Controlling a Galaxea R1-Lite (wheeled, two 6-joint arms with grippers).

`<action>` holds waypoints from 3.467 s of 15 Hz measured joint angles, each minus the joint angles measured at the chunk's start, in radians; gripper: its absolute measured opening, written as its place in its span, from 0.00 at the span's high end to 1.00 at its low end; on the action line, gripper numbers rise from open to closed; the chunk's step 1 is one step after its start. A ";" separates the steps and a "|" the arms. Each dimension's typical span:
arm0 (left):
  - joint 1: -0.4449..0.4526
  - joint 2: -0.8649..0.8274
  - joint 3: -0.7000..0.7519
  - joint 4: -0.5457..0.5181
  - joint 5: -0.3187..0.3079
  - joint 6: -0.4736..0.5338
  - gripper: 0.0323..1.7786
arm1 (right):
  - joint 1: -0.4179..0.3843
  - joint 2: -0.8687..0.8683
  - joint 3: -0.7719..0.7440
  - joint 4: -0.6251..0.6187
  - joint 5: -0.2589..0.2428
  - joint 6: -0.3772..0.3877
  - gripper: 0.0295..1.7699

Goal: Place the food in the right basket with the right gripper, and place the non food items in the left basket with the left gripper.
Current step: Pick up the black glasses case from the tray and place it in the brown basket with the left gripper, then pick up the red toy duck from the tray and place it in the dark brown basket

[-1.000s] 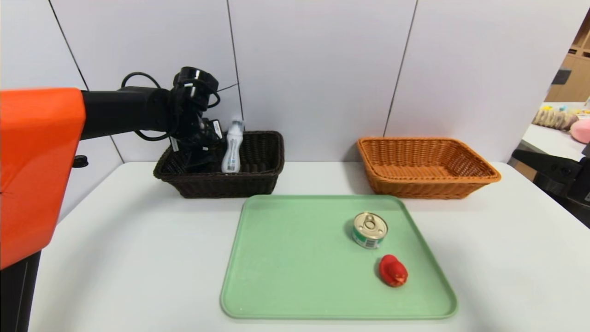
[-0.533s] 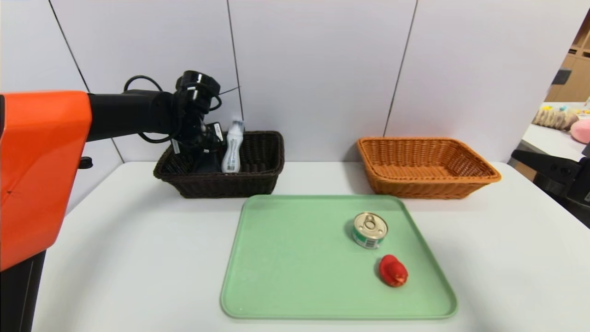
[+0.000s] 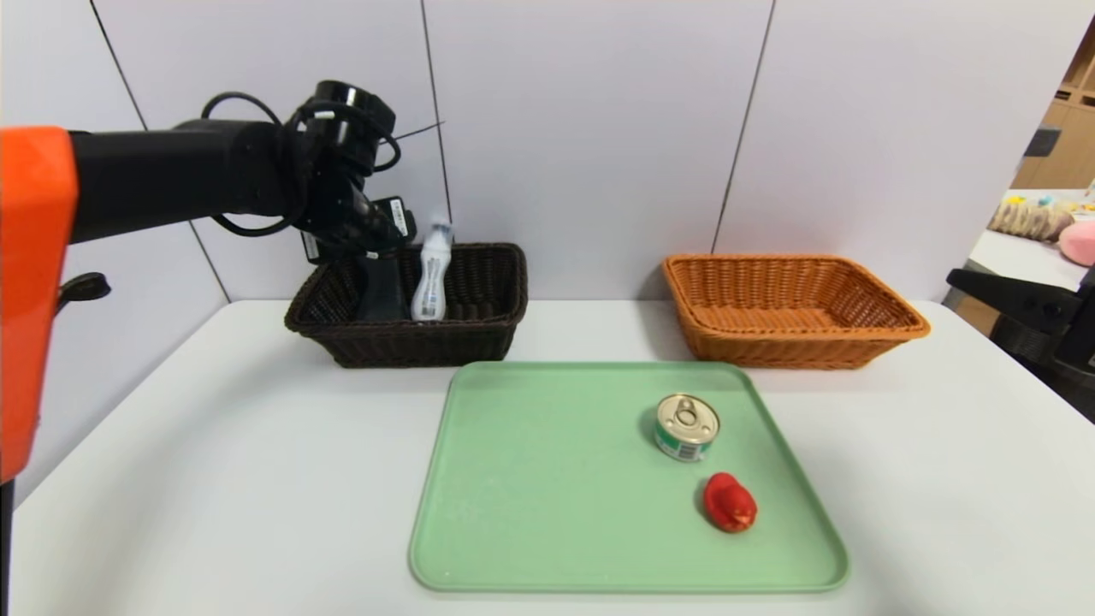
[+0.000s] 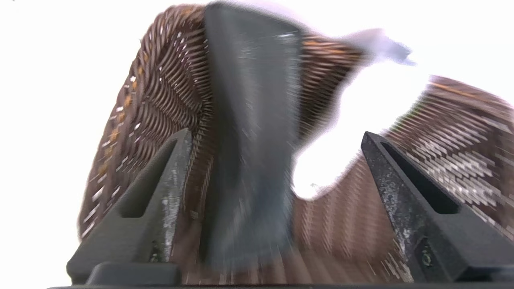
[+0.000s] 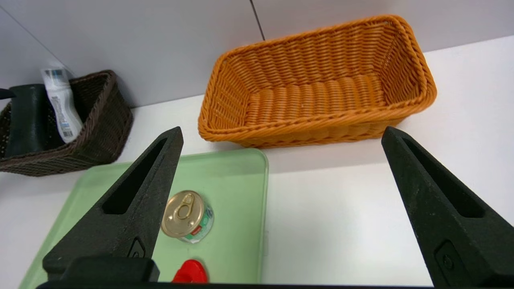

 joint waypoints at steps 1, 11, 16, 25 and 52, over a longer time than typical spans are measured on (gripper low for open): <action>-0.020 -0.039 0.000 0.024 0.000 0.011 0.13 | 0.011 0.000 -0.015 0.012 0.006 0.000 0.03; -0.346 -0.470 0.548 0.050 -0.116 0.127 0.07 | 0.251 0.007 -0.078 0.357 -0.023 -0.105 0.03; -0.420 -0.629 0.980 -0.320 -0.079 0.297 0.06 | 0.387 0.096 -0.106 0.476 -0.087 -0.098 0.03; -0.330 -0.829 1.166 -0.396 -0.015 0.320 0.05 | 0.564 0.362 -0.409 0.785 -0.187 0.067 0.03; -0.091 -1.090 1.312 -0.391 -0.021 0.362 0.05 | 0.672 0.705 -0.569 0.951 -0.300 0.176 0.03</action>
